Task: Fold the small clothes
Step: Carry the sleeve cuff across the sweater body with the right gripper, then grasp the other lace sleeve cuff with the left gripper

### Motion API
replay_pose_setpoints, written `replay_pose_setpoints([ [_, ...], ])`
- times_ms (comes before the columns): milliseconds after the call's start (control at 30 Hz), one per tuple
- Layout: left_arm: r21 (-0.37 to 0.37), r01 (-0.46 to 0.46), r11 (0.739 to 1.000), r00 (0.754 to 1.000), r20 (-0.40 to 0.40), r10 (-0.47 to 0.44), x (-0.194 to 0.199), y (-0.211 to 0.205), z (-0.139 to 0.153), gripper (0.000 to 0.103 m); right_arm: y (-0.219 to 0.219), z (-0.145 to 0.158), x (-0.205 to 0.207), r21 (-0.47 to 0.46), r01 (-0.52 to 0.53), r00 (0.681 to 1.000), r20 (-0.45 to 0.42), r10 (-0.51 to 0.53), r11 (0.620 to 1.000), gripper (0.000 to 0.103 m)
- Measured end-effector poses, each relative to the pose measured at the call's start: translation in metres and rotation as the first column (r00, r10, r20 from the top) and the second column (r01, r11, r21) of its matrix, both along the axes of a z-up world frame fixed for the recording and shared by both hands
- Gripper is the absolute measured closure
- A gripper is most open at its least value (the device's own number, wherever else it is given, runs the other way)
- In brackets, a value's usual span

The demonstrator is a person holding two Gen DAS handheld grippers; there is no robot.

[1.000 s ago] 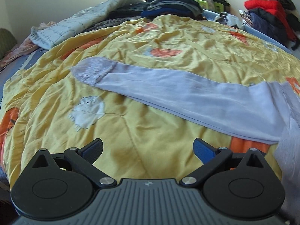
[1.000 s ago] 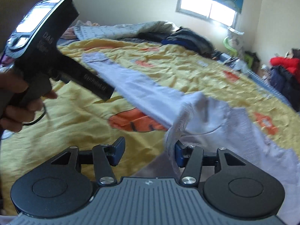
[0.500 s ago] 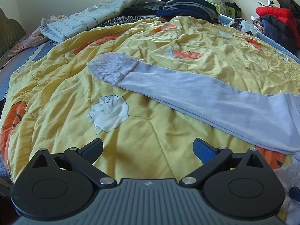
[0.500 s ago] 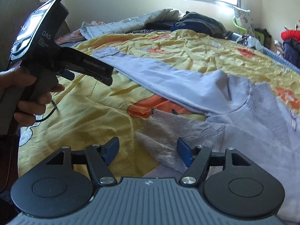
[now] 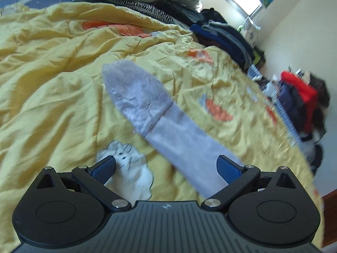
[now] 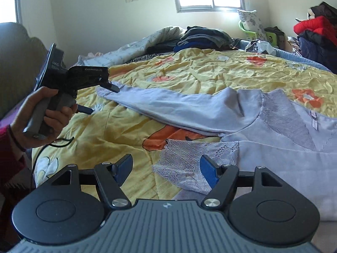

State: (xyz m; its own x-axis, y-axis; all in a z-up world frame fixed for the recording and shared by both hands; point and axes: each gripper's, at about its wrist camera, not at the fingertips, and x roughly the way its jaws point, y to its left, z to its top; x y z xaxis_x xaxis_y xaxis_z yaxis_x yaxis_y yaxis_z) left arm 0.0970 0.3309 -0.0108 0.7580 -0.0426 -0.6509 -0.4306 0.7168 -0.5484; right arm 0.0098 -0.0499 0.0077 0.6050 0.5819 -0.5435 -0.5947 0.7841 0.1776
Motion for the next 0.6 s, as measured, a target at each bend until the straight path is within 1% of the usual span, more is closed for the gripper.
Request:
replay_pose_setpoints([
  [100, -0.137, 0.005, 0.991, 0.994, 0.107, 0.010, 0.006, 0.016, -0.011, 0.001, -0.005, 0.002, 0.000, 0.025, 0.023, 1.000, -0.007, -0.022, 0.999, 0.031],
  [133, -0.179, 0.000, 0.984, 0.989, 0.145, 0.026, 0.007, 0.021, -0.016, 0.001, -0.006, 0.002, 0.000, 0.030, 0.032, 0.999, -0.009, -0.031, 0.999, 0.029],
  [200, -0.272, -0.014, 0.962, 0.975, 0.210, 0.074, 0.011, 0.033, -0.026, 0.001, -0.008, 0.002, -0.001, 0.035, 0.049, 0.999, -0.011, -0.049, 0.998, 0.029],
  [267, -0.301, -0.033, 0.953, 0.965, 0.237, 0.108, 0.016, 0.041, -0.028, 0.001, -0.012, 0.002, -0.001, 0.041, 0.068, 0.998, -0.014, -0.067, 0.997, 0.029],
  [367, -0.323, -0.031, 0.946, 0.966, 0.233, 0.111, 0.032, 0.049, -0.028, 0.014, -0.018, 0.003, -0.001, 0.052, 0.093, 0.996, -0.020, -0.092, 0.994, 0.029],
  [400, -0.335, -0.033, 0.942, 0.967, 0.227, 0.114, 0.035, 0.052, -0.031, 0.027, -0.021, 0.003, -0.002, 0.056, 0.103, 0.995, -0.021, -0.102, 0.993, 0.029],
  [433, -0.348, -0.043, 0.936, 0.971, 0.207, 0.121, 0.040, 0.054, -0.033, 0.046, -0.023, 0.003, -0.002, 0.060, 0.115, 0.993, -0.022, -0.114, 0.992, 0.029],
  [467, -0.361, -0.056, 0.931, 0.976, 0.177, 0.127, 0.044, 0.055, -0.036, 0.054, -0.026, 0.003, -0.003, 0.063, 0.125, 0.992, -0.023, -0.124, 0.990, 0.029],
  [500, -0.368, -0.074, 0.927, 0.979, 0.150, 0.138, 0.046, 0.057, -0.039, 0.071, -0.030, 0.004, -0.003, 0.067, 0.134, 0.991, -0.023, -0.133, 0.989, 0.029],
  [533, -0.372, -0.086, 0.924, 0.981, 0.132, 0.145, 0.048, 0.057, -0.041, 0.080, -0.033, 0.004, -0.004, 0.069, 0.144, 0.990, -0.022, -0.143, 0.987, 0.029],
  [567, -0.372, -0.094, 0.924, 0.982, 0.119, 0.147, 0.049, 0.058, -0.043, 0.084, -0.037, 0.005, -0.005, 0.072, 0.155, 0.988, -0.022, -0.153, 0.985, 0.029],
  [600, -0.362, -0.102, 0.927, 0.983, 0.106, 0.150, 0.049, 0.058, -0.044, 0.092, -0.040, 0.005, -0.006, 0.074, 0.162, 0.987, -0.023, -0.161, 0.984, 0.029],
])
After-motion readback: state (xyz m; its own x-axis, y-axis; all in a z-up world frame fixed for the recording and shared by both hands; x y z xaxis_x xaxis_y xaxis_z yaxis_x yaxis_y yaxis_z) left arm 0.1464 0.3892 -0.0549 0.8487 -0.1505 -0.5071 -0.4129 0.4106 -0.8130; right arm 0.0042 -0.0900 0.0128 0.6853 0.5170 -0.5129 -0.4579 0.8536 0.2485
